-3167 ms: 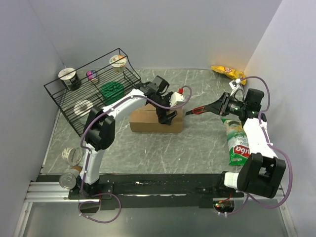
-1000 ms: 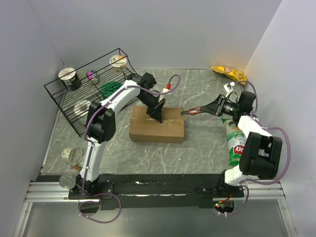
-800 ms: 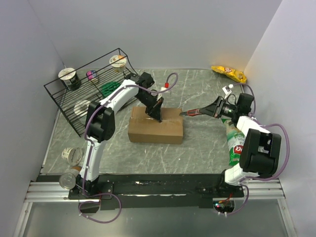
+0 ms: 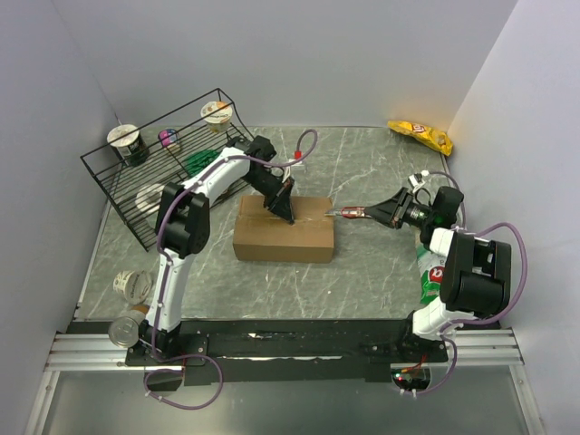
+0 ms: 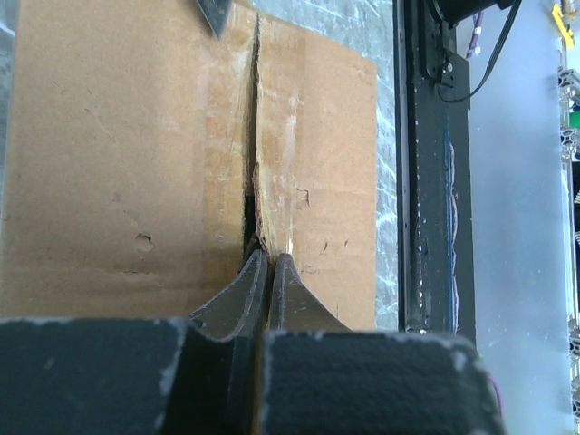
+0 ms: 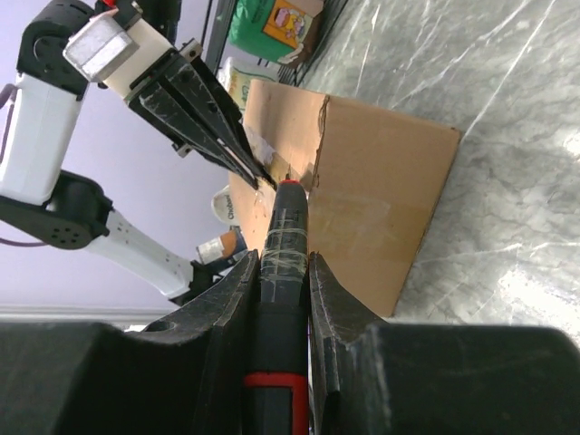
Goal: Unpack the express box
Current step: Cut the express box at the center of the board.
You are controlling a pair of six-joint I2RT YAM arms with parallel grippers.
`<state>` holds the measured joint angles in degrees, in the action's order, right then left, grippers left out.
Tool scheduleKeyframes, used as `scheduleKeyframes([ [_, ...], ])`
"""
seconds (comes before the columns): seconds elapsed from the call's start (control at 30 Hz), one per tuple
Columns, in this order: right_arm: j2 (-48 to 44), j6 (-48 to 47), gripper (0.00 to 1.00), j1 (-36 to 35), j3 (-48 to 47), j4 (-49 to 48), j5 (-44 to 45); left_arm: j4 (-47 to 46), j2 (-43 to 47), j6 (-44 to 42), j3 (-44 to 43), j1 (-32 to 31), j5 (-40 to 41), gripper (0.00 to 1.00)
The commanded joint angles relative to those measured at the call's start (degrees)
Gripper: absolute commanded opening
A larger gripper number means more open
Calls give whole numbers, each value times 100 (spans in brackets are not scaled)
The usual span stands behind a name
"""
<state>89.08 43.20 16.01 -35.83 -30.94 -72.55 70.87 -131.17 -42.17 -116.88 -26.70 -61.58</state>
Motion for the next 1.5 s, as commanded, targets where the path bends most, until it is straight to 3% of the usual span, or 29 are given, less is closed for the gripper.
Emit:
scheduleKeyframes([
  [0.0,14,-389,0,-28,-397,367,-128,-583,189,-63,-80,42,-38,1],
  [0.17,-242,-1312,0,-28,-459,1379,127,-557,162,-98,-195,95,-170,1],
  [0.63,-75,-2482,0,-54,-468,2223,163,-670,145,-82,-221,209,-434,1],
  [0.77,-110,-3131,0,-54,-644,2969,-48,-768,136,7,-230,279,-372,1],
  [1.0,-75,-4362,0,-45,-1240,5084,-189,-1057,66,314,-239,341,-152,1],
  [1.13,22,-5075,0,-28,-1453,5808,-92,-1523,39,947,-204,402,14,1],
  [1.3,-92,-4989,0,-36,-1470,5810,92,-1787,-22,1308,-265,481,-73,1],
  [1.47,197,-4373,0,-317,-1444,5144,171,-1700,-49,1273,-222,473,-389,1],
])
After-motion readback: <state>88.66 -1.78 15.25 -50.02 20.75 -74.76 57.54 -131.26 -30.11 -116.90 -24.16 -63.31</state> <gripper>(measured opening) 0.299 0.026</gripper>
